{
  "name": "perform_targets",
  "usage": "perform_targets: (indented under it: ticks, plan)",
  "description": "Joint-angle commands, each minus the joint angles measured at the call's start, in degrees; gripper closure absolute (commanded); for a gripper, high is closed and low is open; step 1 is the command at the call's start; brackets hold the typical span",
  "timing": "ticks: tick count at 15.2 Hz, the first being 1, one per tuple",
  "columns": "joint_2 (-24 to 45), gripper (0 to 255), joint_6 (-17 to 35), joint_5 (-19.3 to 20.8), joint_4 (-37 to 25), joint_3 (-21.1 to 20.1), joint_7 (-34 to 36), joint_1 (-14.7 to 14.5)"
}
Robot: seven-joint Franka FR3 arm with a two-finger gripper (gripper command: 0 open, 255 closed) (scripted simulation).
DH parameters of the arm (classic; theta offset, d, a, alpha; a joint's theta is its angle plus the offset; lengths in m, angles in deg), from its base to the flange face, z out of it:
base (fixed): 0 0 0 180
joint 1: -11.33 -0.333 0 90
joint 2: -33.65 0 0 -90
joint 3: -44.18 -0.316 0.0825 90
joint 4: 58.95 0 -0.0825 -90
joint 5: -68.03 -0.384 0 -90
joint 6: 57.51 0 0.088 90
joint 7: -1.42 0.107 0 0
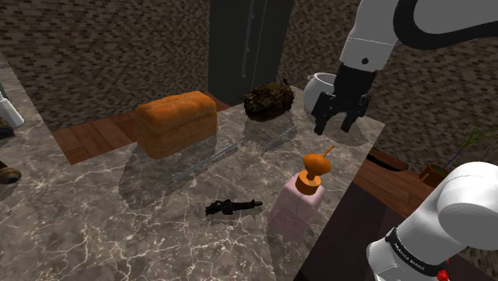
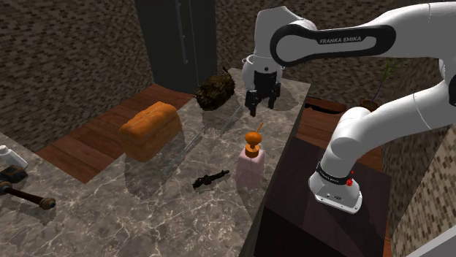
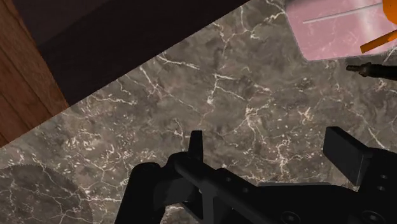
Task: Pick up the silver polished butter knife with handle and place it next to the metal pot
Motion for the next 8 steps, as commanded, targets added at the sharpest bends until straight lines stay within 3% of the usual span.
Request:
perform_targets:
  ticks: [1, 8]
  plan:
    - [2.0, 0, 2.7, -2.0, -0.3, -3.9, 7.0, 0.6]
    - [14.3, 0, 12.1, -3.6, -6.2, -16.6, 29.9, 5.4]
